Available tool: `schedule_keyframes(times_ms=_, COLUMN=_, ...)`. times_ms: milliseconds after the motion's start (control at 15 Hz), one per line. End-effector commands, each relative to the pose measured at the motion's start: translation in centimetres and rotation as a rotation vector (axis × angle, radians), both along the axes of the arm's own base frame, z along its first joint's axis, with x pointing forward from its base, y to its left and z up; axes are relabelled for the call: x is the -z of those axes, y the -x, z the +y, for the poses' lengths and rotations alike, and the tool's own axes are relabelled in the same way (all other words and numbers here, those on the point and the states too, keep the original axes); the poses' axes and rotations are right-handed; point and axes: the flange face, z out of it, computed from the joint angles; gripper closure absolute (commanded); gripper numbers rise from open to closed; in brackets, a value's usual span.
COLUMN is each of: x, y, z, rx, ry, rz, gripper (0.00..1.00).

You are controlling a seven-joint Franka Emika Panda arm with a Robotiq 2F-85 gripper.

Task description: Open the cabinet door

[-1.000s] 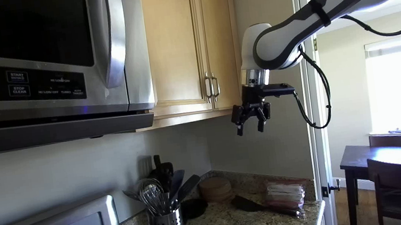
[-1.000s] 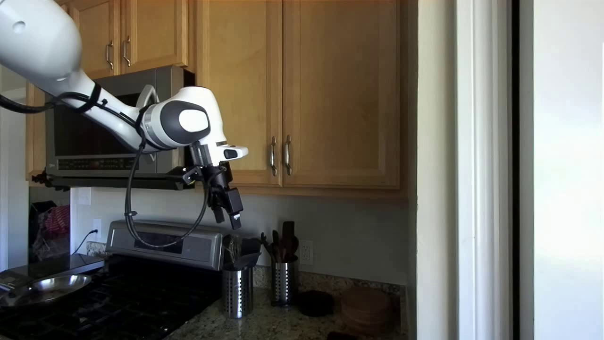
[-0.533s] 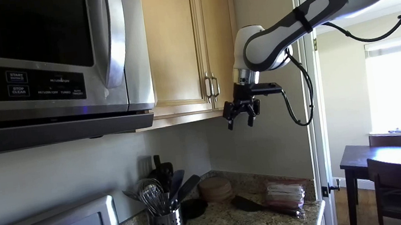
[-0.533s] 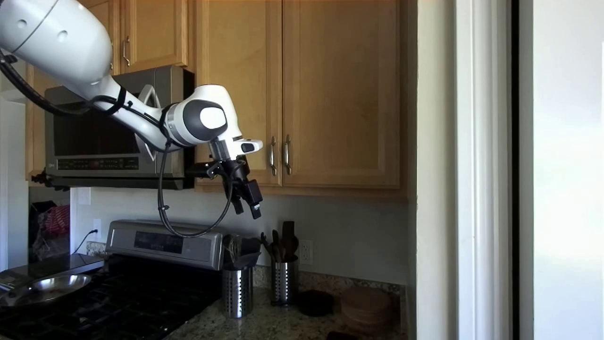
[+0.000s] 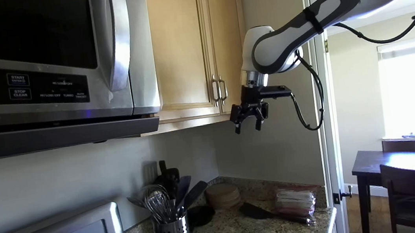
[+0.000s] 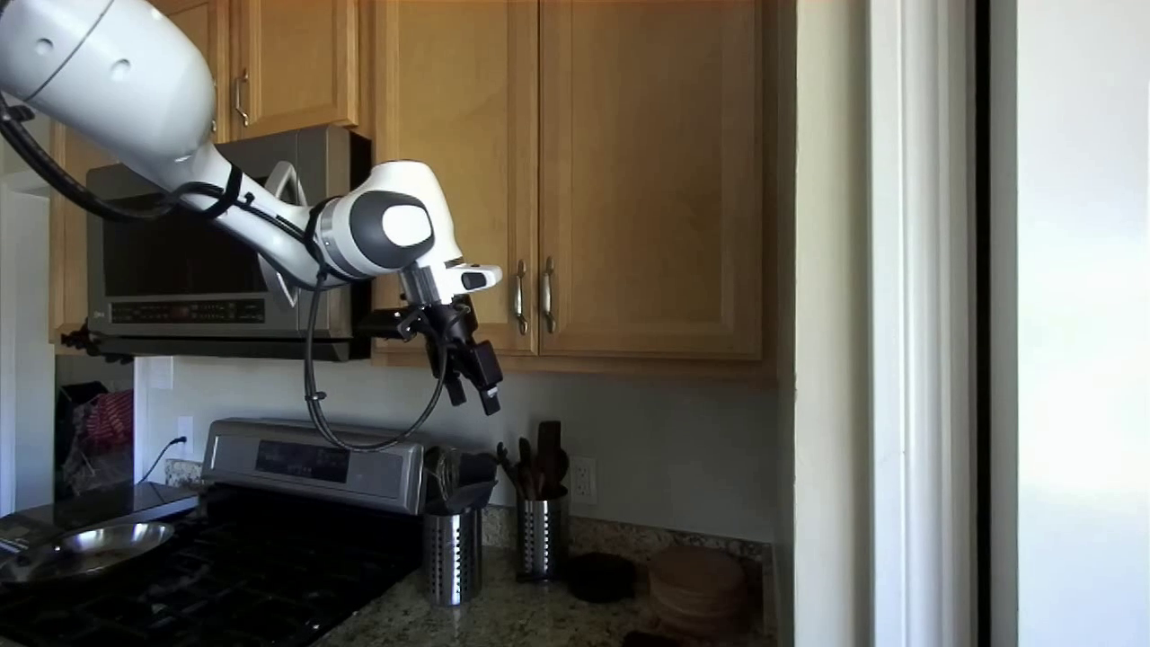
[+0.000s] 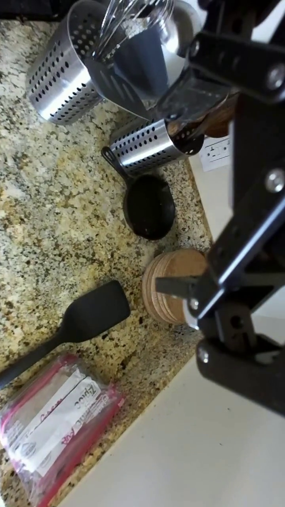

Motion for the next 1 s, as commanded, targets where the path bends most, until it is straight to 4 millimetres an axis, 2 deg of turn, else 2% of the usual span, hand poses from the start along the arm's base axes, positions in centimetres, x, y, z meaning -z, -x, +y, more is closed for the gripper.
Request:
schedule_keyframes(times_ms=0, x=-1.6, y=-0.7, z=-3.8, rx=-0.009, ry=0.0, rz=-0.082, gripper=0.0)
schedule_keyframes(times_ms=200, x=-3.6, y=-0.8, z=-6.5, rx=-0.022, ry=-0.008, rz=-0.153, gripper=0.0)
schedule_keyframes(times_ms=333, x=-4.9, y=-0.9, z=-7.5, rx=-0.041, ry=-0.032, rz=-0.196, gripper=0.0)
schedule_keyframes(times_ms=933, x=-10.6, y=-1.6, z=-8.9, rx=-0.098, ry=-0.114, rz=-0.431, gripper=0.0)
